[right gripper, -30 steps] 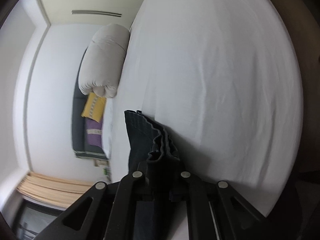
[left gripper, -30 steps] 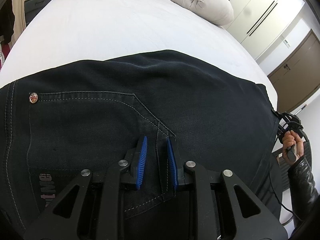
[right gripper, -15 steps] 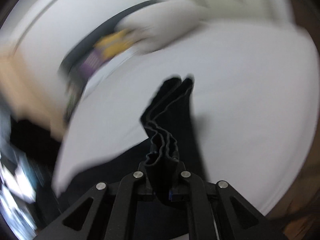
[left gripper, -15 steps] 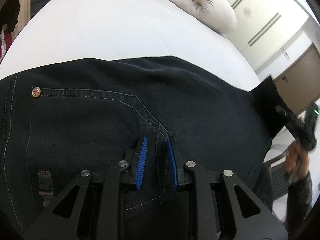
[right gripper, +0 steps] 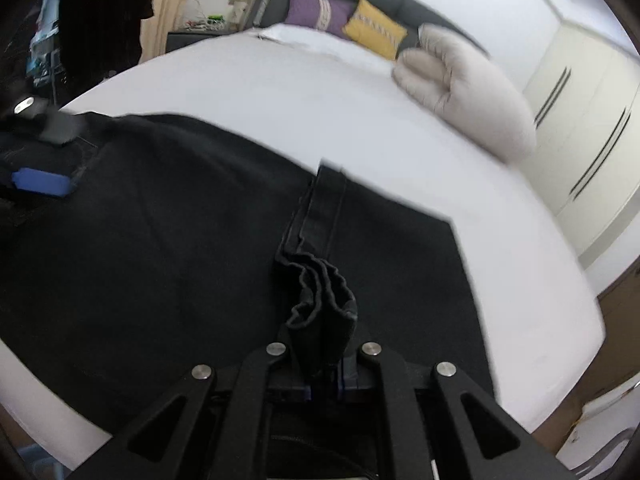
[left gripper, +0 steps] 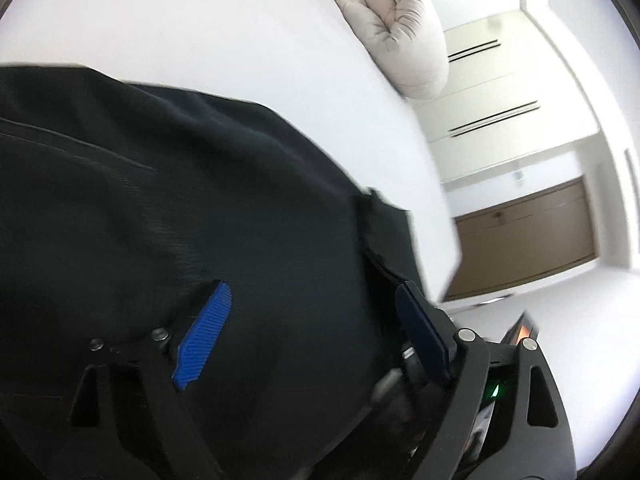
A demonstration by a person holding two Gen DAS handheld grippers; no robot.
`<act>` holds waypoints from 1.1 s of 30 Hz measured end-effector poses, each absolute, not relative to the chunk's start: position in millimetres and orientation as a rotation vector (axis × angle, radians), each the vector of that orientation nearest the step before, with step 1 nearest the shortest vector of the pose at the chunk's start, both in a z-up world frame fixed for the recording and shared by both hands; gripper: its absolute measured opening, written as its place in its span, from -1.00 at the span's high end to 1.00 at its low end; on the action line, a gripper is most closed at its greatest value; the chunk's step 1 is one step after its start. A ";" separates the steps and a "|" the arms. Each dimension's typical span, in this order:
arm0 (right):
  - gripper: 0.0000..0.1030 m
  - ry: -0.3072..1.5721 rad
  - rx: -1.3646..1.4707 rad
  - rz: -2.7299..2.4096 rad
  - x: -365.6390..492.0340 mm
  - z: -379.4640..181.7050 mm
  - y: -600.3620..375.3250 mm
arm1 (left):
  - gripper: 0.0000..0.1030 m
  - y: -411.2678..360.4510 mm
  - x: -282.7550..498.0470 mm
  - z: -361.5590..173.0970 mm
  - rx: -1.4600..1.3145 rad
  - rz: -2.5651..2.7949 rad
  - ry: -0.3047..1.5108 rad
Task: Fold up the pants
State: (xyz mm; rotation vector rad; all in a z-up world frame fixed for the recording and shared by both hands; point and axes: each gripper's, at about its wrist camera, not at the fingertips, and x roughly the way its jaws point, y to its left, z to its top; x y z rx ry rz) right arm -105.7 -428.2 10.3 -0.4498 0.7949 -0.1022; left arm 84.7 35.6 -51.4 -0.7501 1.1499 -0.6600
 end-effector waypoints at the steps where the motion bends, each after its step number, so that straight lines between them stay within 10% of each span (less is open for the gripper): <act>1: 0.82 0.779 -0.458 -0.100 -109.1 13.2 -424.5 | -0.63 29.7 89.9 -50.1 -0.780 -0.681 1.158; 10: 0.82 0.726 -0.525 -0.042 -126.9 18.9 -373.8 | -0.57 -17.0 126.2 -61.5 -0.786 -0.734 1.329; 13: 0.82 0.715 -0.560 0.000 -130.9 17.7 -357.7 | 0.31 -20.6 129.3 -64.2 -0.738 -0.735 1.375; 19: 0.82 0.695 -0.630 0.091 -140.7 16.0 -324.2 | 0.78 -2.9 127.5 -49.7 -0.705 -0.747 1.349; 33: 0.82 0.737 -0.665 0.206 -132.3 5.6 -278.5 | 0.82 37.1 108.3 -45.2 -0.654 -0.653 1.286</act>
